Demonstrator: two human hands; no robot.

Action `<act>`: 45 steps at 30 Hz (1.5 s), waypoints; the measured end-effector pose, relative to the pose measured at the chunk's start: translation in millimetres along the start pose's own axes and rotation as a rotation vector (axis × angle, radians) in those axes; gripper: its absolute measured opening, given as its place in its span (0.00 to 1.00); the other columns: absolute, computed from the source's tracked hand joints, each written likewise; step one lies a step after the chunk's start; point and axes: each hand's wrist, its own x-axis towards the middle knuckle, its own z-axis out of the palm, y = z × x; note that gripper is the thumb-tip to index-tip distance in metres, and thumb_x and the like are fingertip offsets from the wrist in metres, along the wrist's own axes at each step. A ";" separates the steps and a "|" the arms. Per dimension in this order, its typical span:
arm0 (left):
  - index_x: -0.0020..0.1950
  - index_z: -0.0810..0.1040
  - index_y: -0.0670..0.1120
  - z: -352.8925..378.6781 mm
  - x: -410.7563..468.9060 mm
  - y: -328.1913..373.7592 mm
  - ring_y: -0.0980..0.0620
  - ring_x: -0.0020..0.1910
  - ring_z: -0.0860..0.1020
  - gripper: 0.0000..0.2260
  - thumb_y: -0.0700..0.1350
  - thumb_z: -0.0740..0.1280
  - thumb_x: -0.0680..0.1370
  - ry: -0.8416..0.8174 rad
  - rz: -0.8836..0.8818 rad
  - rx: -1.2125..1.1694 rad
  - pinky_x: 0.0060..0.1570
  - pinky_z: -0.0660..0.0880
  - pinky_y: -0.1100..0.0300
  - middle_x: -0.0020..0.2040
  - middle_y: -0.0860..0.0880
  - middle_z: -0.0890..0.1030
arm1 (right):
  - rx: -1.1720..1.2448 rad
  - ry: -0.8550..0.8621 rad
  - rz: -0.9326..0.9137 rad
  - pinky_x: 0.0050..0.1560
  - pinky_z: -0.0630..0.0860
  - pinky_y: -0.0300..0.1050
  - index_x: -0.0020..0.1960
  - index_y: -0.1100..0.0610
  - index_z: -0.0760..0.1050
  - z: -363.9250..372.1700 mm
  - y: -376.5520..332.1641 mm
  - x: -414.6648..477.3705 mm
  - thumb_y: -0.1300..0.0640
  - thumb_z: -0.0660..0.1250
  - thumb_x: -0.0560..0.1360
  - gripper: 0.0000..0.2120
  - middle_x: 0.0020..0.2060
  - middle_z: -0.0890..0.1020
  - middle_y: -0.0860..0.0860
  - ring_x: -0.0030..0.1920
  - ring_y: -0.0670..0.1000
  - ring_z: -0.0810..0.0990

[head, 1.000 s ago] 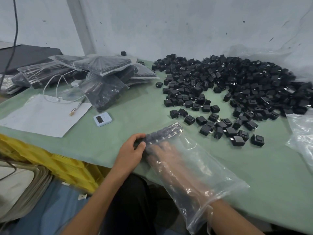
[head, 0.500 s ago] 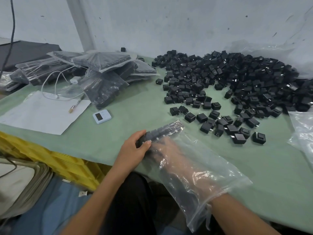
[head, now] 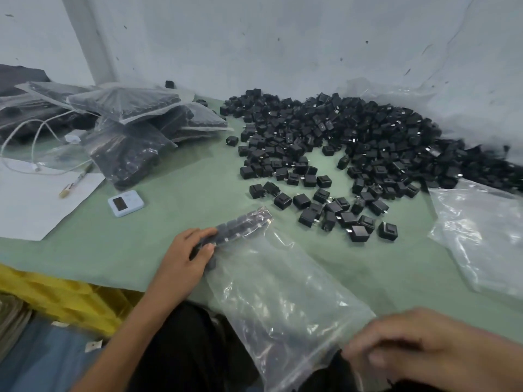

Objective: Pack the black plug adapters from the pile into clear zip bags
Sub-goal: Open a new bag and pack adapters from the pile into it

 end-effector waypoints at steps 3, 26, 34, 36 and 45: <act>0.65 0.79 0.49 0.4 -1.0 1.4 0.58 0.61 0.72 0.14 0.41 0.67 0.80 0.004 -0.010 0.000 0.64 0.62 0.69 0.63 0.49 0.76 | -0.277 0.320 0.051 0.52 0.77 0.33 0.60 0.35 0.77 -43.1 29.7 69.2 0.42 0.60 0.81 0.11 0.55 0.81 0.34 0.56 0.38 0.80; 0.63 0.79 0.44 0.7 -0.2 -0.7 0.50 0.61 0.76 0.12 0.40 0.68 0.80 0.030 0.001 0.005 0.64 0.70 0.57 0.60 0.47 0.80 | 0.646 0.180 0.284 0.56 0.77 0.45 0.60 0.48 0.82 77.2 42.3 -18.8 0.57 0.69 0.75 0.15 0.58 0.83 0.54 0.53 0.57 0.82; 0.63 0.79 0.47 -0.2 -1.6 0.4 0.52 0.61 0.75 0.12 0.43 0.68 0.80 0.025 -0.028 -0.011 0.65 0.70 0.57 0.60 0.49 0.79 | 1.381 0.468 0.222 0.59 0.80 0.50 0.62 0.67 0.78 117.5 21.7 107.3 0.67 0.66 0.74 0.16 0.60 0.81 0.64 0.61 0.61 0.81; 0.64 0.79 0.47 -0.6 -1.1 0.8 0.53 0.61 0.75 0.12 0.43 0.68 0.80 0.018 -0.042 -0.015 0.66 0.70 0.55 0.61 0.49 0.78 | 1.322 0.480 0.206 0.64 0.77 0.56 0.63 0.66 0.77 112.6 18.8 130.1 0.67 0.67 0.76 0.16 0.60 0.80 0.65 0.60 0.62 0.81; 0.65 0.78 0.49 -1.6 -4.1 4.7 0.57 0.60 0.73 0.13 0.43 0.68 0.80 0.026 -0.023 -0.001 0.62 0.66 0.65 0.59 0.53 0.77 | 0.665 0.563 -0.035 0.55 0.80 0.44 0.59 0.50 0.80 100.5 5.3 206.0 0.62 0.62 0.81 0.13 0.53 0.84 0.50 0.55 0.51 0.83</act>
